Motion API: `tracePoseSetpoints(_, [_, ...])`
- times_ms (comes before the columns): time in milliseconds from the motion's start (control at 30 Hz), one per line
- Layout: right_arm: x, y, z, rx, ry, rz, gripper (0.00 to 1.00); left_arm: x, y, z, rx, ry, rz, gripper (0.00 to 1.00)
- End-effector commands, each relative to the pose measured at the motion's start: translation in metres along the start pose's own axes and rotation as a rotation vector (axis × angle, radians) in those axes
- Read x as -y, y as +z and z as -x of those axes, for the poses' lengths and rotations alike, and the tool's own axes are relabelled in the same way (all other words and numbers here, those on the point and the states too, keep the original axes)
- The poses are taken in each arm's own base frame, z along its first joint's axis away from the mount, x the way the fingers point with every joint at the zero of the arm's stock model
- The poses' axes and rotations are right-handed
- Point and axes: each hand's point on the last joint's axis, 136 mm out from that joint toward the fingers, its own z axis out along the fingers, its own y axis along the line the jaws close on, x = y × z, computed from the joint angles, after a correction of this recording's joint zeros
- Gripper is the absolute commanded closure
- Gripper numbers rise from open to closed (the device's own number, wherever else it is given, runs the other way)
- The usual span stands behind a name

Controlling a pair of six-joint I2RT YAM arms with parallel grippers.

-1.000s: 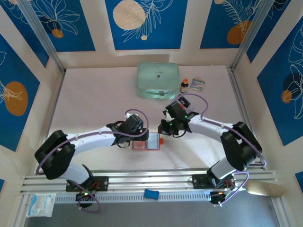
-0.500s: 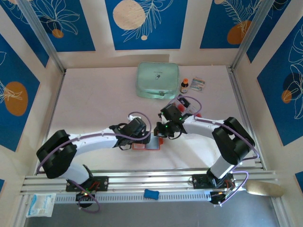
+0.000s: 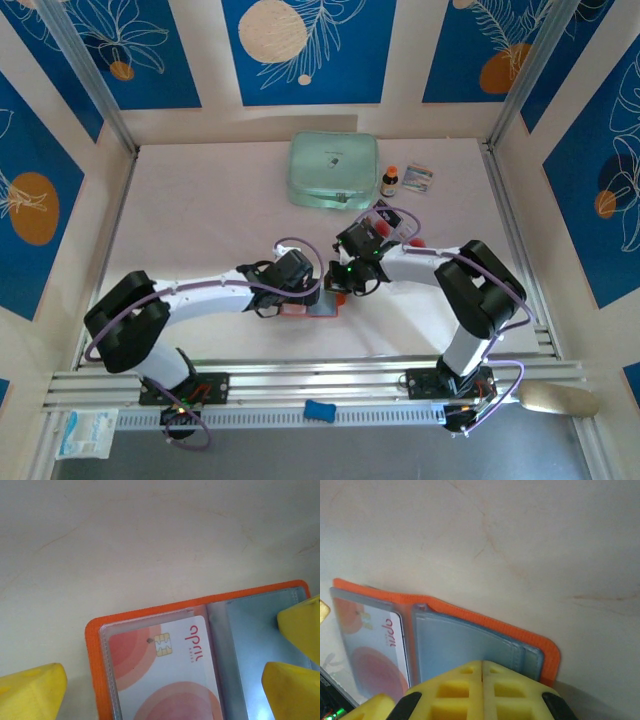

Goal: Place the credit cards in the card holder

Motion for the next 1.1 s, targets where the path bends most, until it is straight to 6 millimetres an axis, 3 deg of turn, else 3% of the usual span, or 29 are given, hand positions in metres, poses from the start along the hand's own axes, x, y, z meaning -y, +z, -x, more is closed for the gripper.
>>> tracePoseSetpoints(0, [-0.006, 0.010, -0.008, -0.042, 0.014, 0.029, 1.00, 0.003, -0.001, 0.001, 0.000, 0.020, 0.017, 0.00])
tracePoseSetpoints(567, [-0.015, 0.012, -0.008, -0.047, 0.026, 0.054, 1.00, -0.021, 0.011, -0.026, -0.041, 0.034, 0.080, 0.00])
tracePoseSetpoints(833, [-0.024, -0.010, -0.003, 0.012, 0.008, 0.056, 1.00, -0.026, 0.013, -0.033, -0.050, 0.030, 0.083, 0.00])
tracePoseSetpoints(900, [-0.023, -0.016, -0.002, 0.031, 0.014, 0.051, 0.96, -0.026, 0.013, -0.033, -0.049, 0.028, 0.082, 0.00])
tracePoseSetpoints(967, [-0.020, -0.018, -0.003, 0.043, 0.026, 0.046, 0.84, -0.026, 0.013, -0.033, -0.049, 0.027, 0.083, 0.00])
tracePoseSetpoints(1067, [-0.018, -0.017, -0.004, 0.046, 0.039, 0.045, 0.75, -0.026, 0.013, -0.034, -0.048, 0.021, 0.080, 0.00])
